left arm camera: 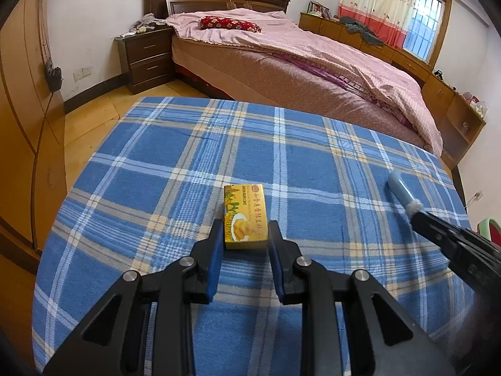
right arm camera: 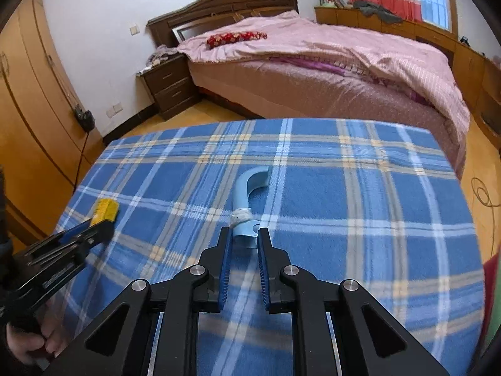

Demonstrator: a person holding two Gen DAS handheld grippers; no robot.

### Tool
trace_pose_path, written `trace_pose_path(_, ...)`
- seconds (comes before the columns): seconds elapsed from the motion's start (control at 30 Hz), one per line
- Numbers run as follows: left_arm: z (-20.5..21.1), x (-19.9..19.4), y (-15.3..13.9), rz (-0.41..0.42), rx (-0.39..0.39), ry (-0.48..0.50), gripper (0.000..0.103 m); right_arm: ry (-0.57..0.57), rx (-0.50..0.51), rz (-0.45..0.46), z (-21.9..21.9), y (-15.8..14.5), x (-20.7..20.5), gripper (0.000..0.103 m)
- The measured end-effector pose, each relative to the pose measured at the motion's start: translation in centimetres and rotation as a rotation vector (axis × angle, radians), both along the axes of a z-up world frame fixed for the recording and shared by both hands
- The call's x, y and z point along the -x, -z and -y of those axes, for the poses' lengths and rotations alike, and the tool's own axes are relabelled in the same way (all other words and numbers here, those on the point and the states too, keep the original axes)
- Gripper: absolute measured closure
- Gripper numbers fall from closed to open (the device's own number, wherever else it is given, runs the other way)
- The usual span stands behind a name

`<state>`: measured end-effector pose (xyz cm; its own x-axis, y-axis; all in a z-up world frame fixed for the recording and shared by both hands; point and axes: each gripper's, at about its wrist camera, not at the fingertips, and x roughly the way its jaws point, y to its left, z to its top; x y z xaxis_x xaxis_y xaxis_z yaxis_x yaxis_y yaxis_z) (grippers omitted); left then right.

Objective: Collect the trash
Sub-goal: 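Grasp the light-blue plastic piece with the right tool while the left tool holds the yellow box, then carry the yellow box and blue plastic piece over the red bucket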

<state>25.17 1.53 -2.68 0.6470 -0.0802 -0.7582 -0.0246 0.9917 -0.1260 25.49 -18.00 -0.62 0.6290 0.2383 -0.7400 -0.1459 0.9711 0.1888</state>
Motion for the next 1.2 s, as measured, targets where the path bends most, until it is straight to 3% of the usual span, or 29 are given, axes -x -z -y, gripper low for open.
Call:
trace_pose_path(0.53,1.1,0.9,-1.1,0.045,0.006,0.04,0.076,0.112,-0.055,0.166,4.3,-5.6,13.0,0.087)
trace_pose_path(0.83,3.2,2.2,-2.0,0.072,-0.006,0.103,0.076,0.291,-0.026,0.231,8.5,-6.9,19.7,0.087)
trace_pose_path(1.2,7.9,6.8,-5.4,0.093,0.021,0.246,0.076,0.503,-0.079,0.245,15.5,-6.9,25.5,0.087)
